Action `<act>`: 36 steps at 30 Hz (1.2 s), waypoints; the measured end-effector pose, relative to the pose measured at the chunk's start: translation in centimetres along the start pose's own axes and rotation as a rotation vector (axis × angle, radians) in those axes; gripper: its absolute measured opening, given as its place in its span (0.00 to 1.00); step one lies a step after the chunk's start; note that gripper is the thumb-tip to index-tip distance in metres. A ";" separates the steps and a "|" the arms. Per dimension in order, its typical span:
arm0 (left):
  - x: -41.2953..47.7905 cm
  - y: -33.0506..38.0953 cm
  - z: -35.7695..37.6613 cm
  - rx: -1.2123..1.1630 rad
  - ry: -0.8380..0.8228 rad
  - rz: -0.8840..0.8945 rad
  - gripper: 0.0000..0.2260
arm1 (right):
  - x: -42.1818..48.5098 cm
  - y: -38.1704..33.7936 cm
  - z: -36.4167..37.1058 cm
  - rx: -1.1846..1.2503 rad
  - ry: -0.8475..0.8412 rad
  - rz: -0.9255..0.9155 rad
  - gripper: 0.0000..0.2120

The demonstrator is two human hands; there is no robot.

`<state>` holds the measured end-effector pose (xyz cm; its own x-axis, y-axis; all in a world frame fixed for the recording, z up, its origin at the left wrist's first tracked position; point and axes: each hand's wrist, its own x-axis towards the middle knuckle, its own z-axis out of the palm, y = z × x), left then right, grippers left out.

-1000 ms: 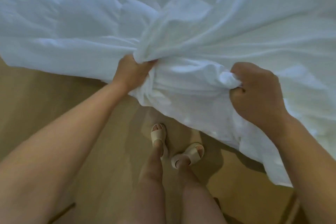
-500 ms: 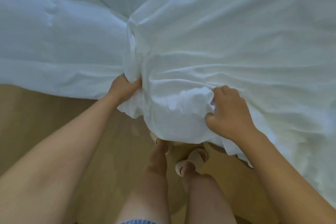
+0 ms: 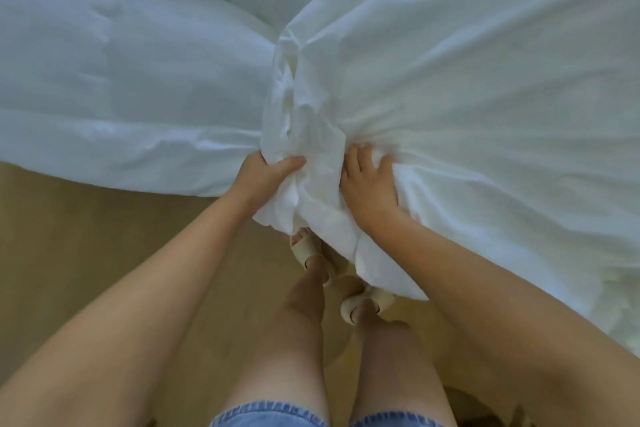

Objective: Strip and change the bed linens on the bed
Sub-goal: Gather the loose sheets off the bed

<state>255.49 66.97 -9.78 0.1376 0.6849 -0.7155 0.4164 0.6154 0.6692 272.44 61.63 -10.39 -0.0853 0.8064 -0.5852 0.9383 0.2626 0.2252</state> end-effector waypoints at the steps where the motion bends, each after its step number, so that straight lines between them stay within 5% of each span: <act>1: 0.0 -0.2 0.2 0.022 -0.029 0.005 0.16 | 0.3 0.4 -0.1 0.048 0.036 -0.014 0.27; 3: -0.1 -0.3 0.7 0.052 -0.048 0.020 0.16 | 0.8 1.3 -1.0 0.221 0.124 -0.027 0.16; 8: 0.3 1.1 -1.7 0.169 0.189 0.088 0.08 | -1.4 3.8 -5.7 0.561 0.326 0.020 0.09; 13: -0.6 4.8 -8.5 0.322 0.321 0.156 0.18 | -7.0 7.3 -8.8 0.754 0.574 0.067 0.07; 19: 1.4 5.0 -14.0 0.378 0.431 0.048 0.22 | -8.5 10.8 -7.3 0.855 0.538 0.260 0.11; 29: 3.3 0.4 -9.9 -0.126 -0.160 -0.301 0.26 | -2.2 5.8 -5.1 0.786 0.289 0.355 0.05; 32: 3.8 0.2 -9.5 -0.155 -0.164 -0.334 0.22 | -1.9 3.3 -7.2 0.874 0.476 0.129 0.17; 34: 4.0 0.3 -9.2 -0.146 -0.102 -0.306 0.19 | -1.3 0.7 -8.1 0.728 0.628 -0.125 0.21; 36: 4.0 0.3 -8.9 -0.125 -0.024 -0.251 0.15 | 0.5 -2.0 -8.1 0.572 0.567 -0.276 0.27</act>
<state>248.16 73.35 -10.61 0.0657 0.4966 -0.8655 0.3267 0.8089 0.4889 267.79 65.82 -4.85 -0.3481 0.9362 -0.0485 0.8710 0.3038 -0.3862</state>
